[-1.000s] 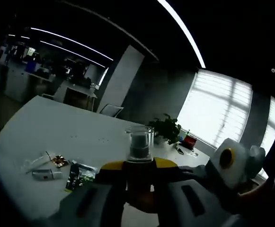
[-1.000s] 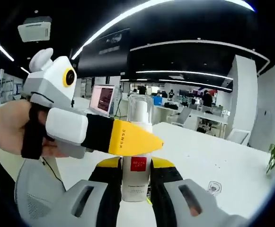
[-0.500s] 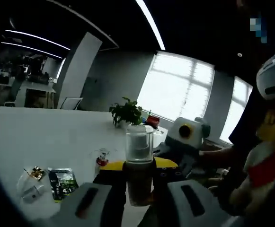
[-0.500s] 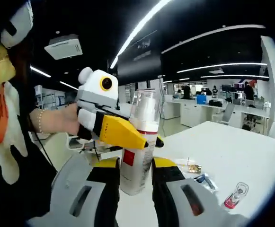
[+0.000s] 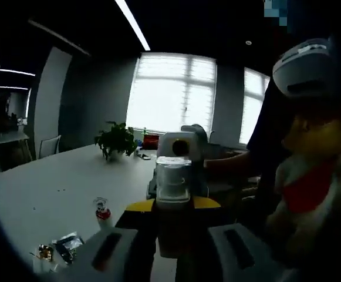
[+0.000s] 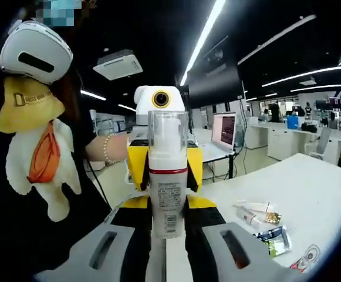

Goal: Arrange the skincare products in the storage area until every visible bottle or jar stands upright without overlapping.

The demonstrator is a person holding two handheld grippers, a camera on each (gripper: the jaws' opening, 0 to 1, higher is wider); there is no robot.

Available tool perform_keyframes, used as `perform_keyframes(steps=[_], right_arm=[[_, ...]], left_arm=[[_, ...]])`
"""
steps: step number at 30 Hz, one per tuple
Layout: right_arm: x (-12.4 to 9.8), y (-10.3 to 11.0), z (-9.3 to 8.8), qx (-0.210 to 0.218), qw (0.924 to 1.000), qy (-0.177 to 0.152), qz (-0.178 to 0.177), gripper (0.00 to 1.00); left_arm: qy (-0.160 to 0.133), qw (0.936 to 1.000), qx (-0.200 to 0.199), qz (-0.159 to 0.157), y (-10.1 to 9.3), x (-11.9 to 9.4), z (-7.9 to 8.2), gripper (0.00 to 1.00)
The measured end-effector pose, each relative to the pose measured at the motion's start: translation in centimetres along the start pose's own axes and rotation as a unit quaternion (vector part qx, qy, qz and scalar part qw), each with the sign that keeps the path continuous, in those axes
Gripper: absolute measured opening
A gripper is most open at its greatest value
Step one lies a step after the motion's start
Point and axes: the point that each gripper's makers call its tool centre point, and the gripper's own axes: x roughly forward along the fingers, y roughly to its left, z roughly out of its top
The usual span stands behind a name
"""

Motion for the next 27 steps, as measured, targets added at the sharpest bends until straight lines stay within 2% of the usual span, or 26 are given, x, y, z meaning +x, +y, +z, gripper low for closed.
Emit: perform_keyframes(steps=[1, 9, 15, 19, 24, 27], right_arm=[[-0.1, -0.6, -0.1, -0.017, 0.9997, 0.001, -0.017, 0.2], [0.0, -1.1, -2.9, -0.041, 0.9977, 0.031, -0.044, 0.2], [-0.3, -1.9, -3.7, -0.047, 0.9962, 0.029, -0.067, 0.2], [-0.5, -2.4, -4.8, -0.046, 0.9955, 0.038, -0.074, 0.2], [-0.8, -3.1, -6.1, -0.036, 0.9951, 0.042, -0.083, 0.2], [-0.7, -3.5, -7.0, -0.036, 0.9946, 0.047, -0.085, 0.2]], left_arm=[[0.004, 0.9999, 0.007, 0.008, 0.3, 0.2, -0.1, 0.16], [0.051, 0.9985, 0.015, 0.008, 0.9, 1.3, -2.7, 0.17], [0.043, 0.999, 0.003, 0.011, 1.2, 1.7, -3.4, 0.18], [0.051, 0.9986, 0.008, 0.014, 1.7, 2.1, -4.1, 0.18], [0.049, 0.9986, 0.01, 0.018, 2.2, 2.3, -4.0, 0.18], [0.072, 0.997, 0.022, 0.02, 2.8, 2.7, -5.3, 0.18]])
